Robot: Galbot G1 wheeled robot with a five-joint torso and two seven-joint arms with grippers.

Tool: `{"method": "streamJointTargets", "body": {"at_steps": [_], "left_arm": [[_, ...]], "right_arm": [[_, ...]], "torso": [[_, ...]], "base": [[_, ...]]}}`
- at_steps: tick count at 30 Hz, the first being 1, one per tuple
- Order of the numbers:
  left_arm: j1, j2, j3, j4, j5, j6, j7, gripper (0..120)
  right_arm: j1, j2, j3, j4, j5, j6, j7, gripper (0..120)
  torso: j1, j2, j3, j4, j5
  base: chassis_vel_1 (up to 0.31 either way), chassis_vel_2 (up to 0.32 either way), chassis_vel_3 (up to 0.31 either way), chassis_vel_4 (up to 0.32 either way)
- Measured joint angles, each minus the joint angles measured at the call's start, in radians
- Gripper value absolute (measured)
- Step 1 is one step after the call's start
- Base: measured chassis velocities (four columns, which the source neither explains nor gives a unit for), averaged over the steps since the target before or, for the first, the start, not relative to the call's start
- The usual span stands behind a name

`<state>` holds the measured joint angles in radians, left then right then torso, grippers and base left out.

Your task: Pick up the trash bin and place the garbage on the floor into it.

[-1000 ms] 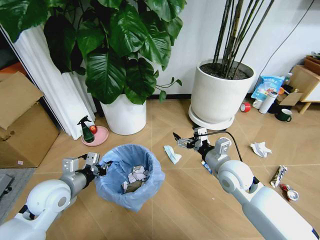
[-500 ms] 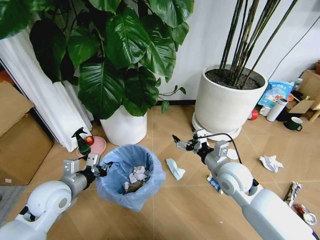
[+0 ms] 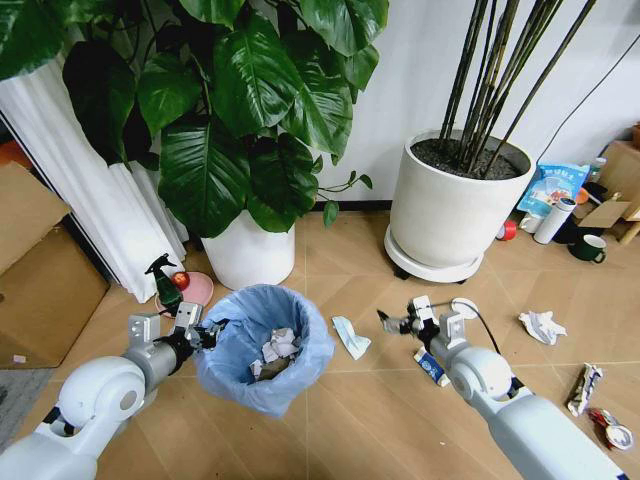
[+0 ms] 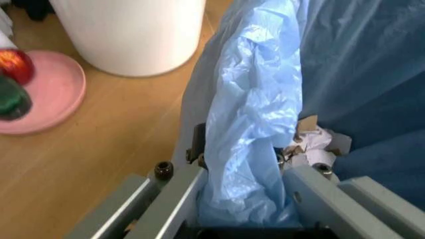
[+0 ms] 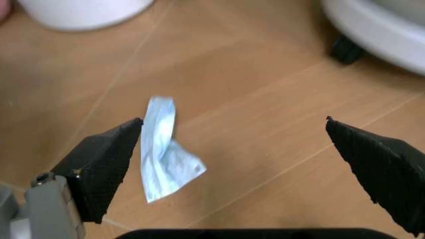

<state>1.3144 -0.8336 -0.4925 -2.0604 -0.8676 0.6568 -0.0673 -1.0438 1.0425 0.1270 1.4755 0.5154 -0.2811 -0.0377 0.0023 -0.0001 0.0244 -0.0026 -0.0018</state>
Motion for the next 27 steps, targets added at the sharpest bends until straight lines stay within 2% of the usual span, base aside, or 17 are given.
{"method": "streamJointTargets", "body": {"at_steps": [3,6,7,10,17,27], "left_arm": [[0.002,0.003,-0.004,-0.004,0.0,-0.002,0.0,1],[0.007,0.009,-0.011,-0.012,0.0,-0.005,0.002,1],[0.007,0.009,-0.011,-0.012,0.0,-0.005,0.002,1],[0.007,0.011,-0.012,-0.016,-0.002,-0.007,0.003,1],[0.014,0.028,-0.013,-0.024,-0.007,-0.009,0.005,1],[0.016,0.045,-0.008,-0.02,-0.009,-0.012,0.006,1]], "right_arm": [[0.026,0.04,-0.027,-0.068,-0.024,0.025,-0.03,100],[0.096,0.142,-0.089,-0.209,-0.046,0.063,-0.064,100],[0.096,0.142,-0.089,-0.209,-0.046,0.063,-0.064,100],[0.167,0.221,-0.123,-0.357,-0.062,0.076,-0.082,100],[0.246,0.286,-0.105,-0.531,-0.118,0.117,-0.114,100],[0.297,0.336,-0.076,-0.679,-0.171,0.171,-0.173,100]], "torso": [[0.0,0.0,0.0,0.0,-0.0001],[0.0,0.0,0.0,0.0003,0.0002],[0.0,0.0,0.0,0.0003,0.0002],[0.0,0.0,0.0,0.0004,-0.0001],[0.0,0.0,0.0,0.0,-0.0005],[0.0,0.0,0.0,0.0,-0.0001]], "base": [[0.0,0.0,0.0,0.0],[0.0,0.0,0.0,0.0],[0.0,0.0,0.0,0.0],[0.0,0.0,0.0,0.0],[0.0,0.0,0.0,0.0],[0.0,0.0,0.0,0.0]]}}
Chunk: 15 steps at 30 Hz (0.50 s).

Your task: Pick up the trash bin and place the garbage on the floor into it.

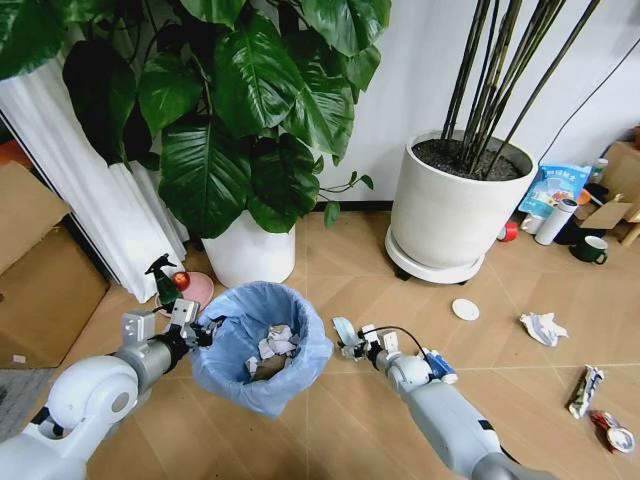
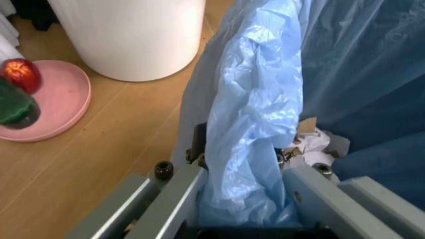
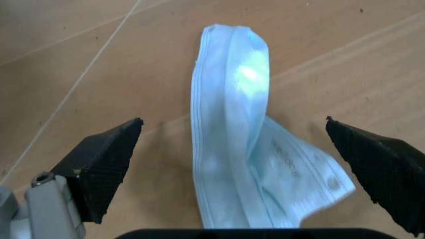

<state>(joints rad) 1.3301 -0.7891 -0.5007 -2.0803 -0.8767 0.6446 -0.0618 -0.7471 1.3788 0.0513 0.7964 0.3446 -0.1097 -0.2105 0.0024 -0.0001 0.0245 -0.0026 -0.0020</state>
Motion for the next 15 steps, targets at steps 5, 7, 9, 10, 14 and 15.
{"method": "streamJointTargets", "body": {"at_steps": [5,7,9,10,14,15], "left_arm": [[0.003,0.002,0.001,0.001,-0.001,-0.002,0.0,1],[0.003,0.002,0.003,0.001,-0.001,-0.002,0.0,1],[0.003,0.002,0.003,0.001,-0.001,-0.002,0.0,1],[0.003,0.003,0.004,0.001,-0.001,-0.002,0.0,1],[0.003,0.004,0.004,0.001,-0.001,-0.002,0.0,1],[0.004,0.004,0.004,0.001,-0.001,-0.002,0.0,1]], "right_arm": [[0.019,0.024,0.022,-0.056,-0.021,0.01,-0.008,86],[0.024,0.031,0.032,-0.078,-0.039,0.015,-0.012,79],[0.026,0.036,0.039,-0.09,-0.049,0.021,-0.015,72],[0.029,0.04,0.045,-0.099,-0.057,0.026,-0.019,68],[0.031,0.046,0.054,-0.112,-0.073,0.034,-0.027,55],[0.031,0.047,0.055,-0.115,-0.078,0.037,-0.03,52]], "torso": [[0.0,0.0,0.0,0.0001,0.0],[0.0,0.0,0.0,0.0,-0.0001],[0.0,0.0,0.0,-0.0001,0.0],[0.0,0.0,0.0,-0.0001,0.0],[0.0,0.0,0.0,-0.0001,-0.0003],[0.0,0.0,0.0,-0.0002,-0.0003]], "base": [[0.0,0.0,0.0,0.0],[0.0,0.0,0.0,0.0],[0.0,0.0,0.0,0.0],[0.0,0.0,0.0,0.0],[0.0,0.0,0.0,0.0],[0.0,0.0,0.0,0.0]]}}
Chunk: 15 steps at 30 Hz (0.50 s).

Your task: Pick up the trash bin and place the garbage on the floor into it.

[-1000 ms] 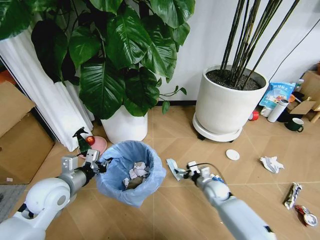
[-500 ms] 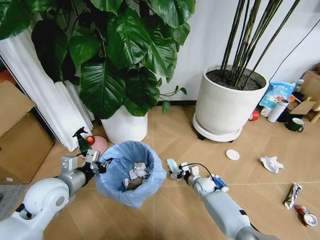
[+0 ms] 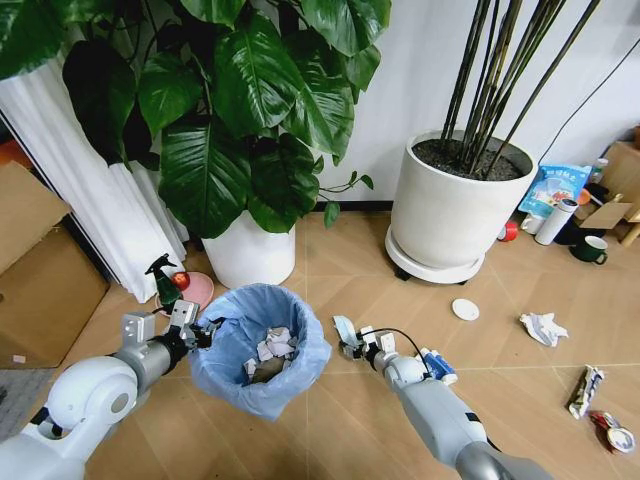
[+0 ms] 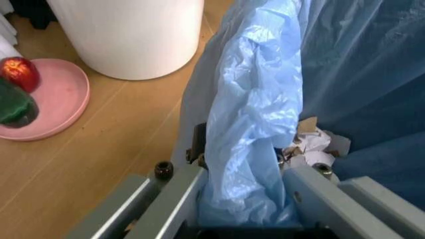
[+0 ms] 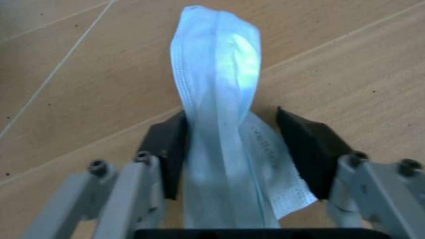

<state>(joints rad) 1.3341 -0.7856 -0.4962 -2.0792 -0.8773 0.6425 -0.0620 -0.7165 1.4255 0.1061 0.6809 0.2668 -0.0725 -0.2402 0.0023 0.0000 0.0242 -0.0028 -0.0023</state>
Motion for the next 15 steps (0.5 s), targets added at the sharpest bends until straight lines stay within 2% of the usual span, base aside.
{"method": "streamJointTargets", "body": {"at_steps": [1,2,7,8,11,13,15], "left_arm": [[0.002,0.0,0.0,0.0,0.0,0.0,0.0,1],[0.002,0.0,0.0,0.0,0.0,0.0,0.0,1],[0.003,0.003,0.0,-0.002,0.0,-0.001,-0.001,1],[0.003,0.003,0.0,-0.002,0.0,-0.001,-0.001,1],[0.003,0.003,0.0,-0.002,0.0,-0.002,-0.001,1],[0.003,0.003,0.0,-0.002,0.0,-0.002,-0.001,1],[0.003,0.002,0.0,-0.002,0.0,-0.003,-0.001,1]], "right_arm": [[-0.002,0.001,0.0,0.0,-0.003,0.002,-0.001,45],[-0.002,0.001,0.0,0.0,-0.003,0.002,-0.001,45],[-0.02,-0.001,0.001,0.02,-0.003,0.004,0.003,23],[-0.02,-0.001,0.001,0.02,-0.003,0.004,0.003,23],[-0.035,-0.008,-0.001,0.043,0.005,0.0,0.01,10],[-0.038,-0.009,-0.001,0.048,0.007,-0.002,0.012,8],[-0.044,-0.012,0.001,0.062,0.012,-0.005,0.018,0]], "torso": [[0.0,0.0,0.0,0.0,-0.0001],[0.0,0.0,0.0,0.0,-0.0001],[0.0,0.0,0.0,0.0003,0.0006],[0.0,0.0,0.0,0.0003,0.0006],[0.0,0.0,0.0,0.0003,0.0006],[0.0,0.0,0.0,0.0003,0.0007],[0.0,0.0,0.0,0.0004,0.0007]], "base": [[0.0,0.0,0.0,0.0],[0.0,0.0,0.0,0.0],[0.0,0.0,0.0,0.0],[0.0,0.0,0.0,0.0],[0.0,0.0,0.0,0.0],[0.0,0.0,0.0,0.0],[0.0,0.0,0.0,0.0]]}}
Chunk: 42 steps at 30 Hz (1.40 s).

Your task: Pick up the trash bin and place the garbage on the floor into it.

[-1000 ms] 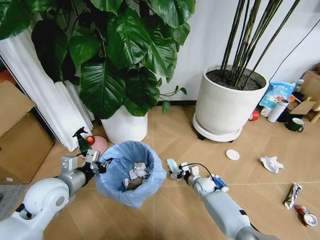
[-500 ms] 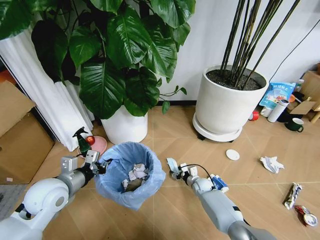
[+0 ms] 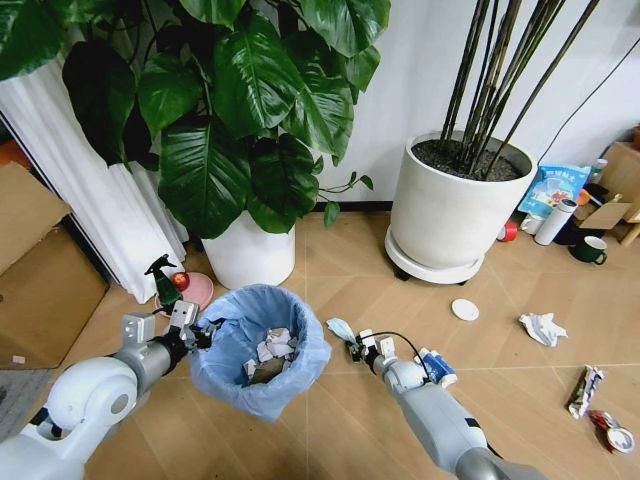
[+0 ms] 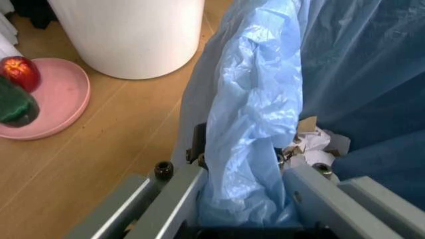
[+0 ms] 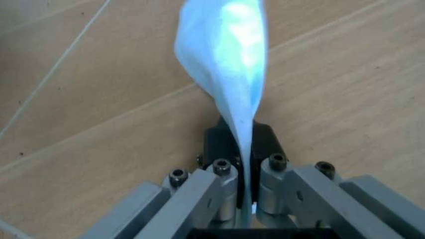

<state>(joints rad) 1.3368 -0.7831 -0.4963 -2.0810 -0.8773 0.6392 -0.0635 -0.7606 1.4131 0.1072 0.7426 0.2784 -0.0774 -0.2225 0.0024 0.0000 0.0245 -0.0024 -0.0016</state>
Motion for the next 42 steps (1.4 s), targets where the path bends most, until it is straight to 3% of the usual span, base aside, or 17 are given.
{"method": "streamJointTargets", "body": {"at_steps": [4,11,17,24,29,33,42], "left_arm": [[-0.002,0.0,0.0,0.0,0.0,-0.001,0.0,1],[-0.009,0.004,0.004,0.008,0.0,-0.001,0.001,1],[-0.03,0.013,0.026,0.021,0.0,0.001,0.002,1],[-0.074,0.026,0.069,0.042,-0.009,0.01,0.0,1],[-0.148,0.04,0.137,0.069,-0.06,0.04,-0.024,1],[-0.2,0.039,0.172,0.077,-0.124,0.071,-0.07,1],[-0.202,0.027,0.16,0.053,-0.164,0.096,-0.129,1]], "right_arm": [[-0.018,-0.012,0.016,0.052,0.007,-0.002,0.014,0],[-0.077,-0.069,0.068,0.278,0.008,-0.003,0.037,0],[-0.141,-0.182,0.063,0.621,0.056,-0.008,0.058,0],[-0.151,-0.295,0.048,0.862,0.165,-0.042,0.095,0],[-0.131,-0.383,-0.033,1.075,0.248,-0.076,0.131,0],[-0.09,-0.419,-0.117,1.165,0.291,-0.095,0.14,0],[0.078,-0.386,-0.353,1.192,0.332,-0.106,0.142,0]], "torso": [[0.0,0.0,0.0,0.0,0.0],[0.0,0.0,0.0,0.0,-0.0002],[0.0,0.0,0.0,-0.0001,-0.0003],[0.0,0.0,0.0,-0.0003,-0.0004],[0.0,0.0,0.0,0.0,-0.0003],[0.0,0.0,0.0,-0.0006,-0.0007],[0.0,0.0,0.0,0.0006,-0.0007]], "base": [[0.0,0.0,0.0,0.0],[0.0,0.0,0.0,0.0],[0.0,0.0,0.0,0.0],[0.0,0.0,0.0,0.0],[0.0,0.0,0.0,0.0],[0.0,0.0,0.0,0.0],[0.0,0.0,0.0,0.0]]}}
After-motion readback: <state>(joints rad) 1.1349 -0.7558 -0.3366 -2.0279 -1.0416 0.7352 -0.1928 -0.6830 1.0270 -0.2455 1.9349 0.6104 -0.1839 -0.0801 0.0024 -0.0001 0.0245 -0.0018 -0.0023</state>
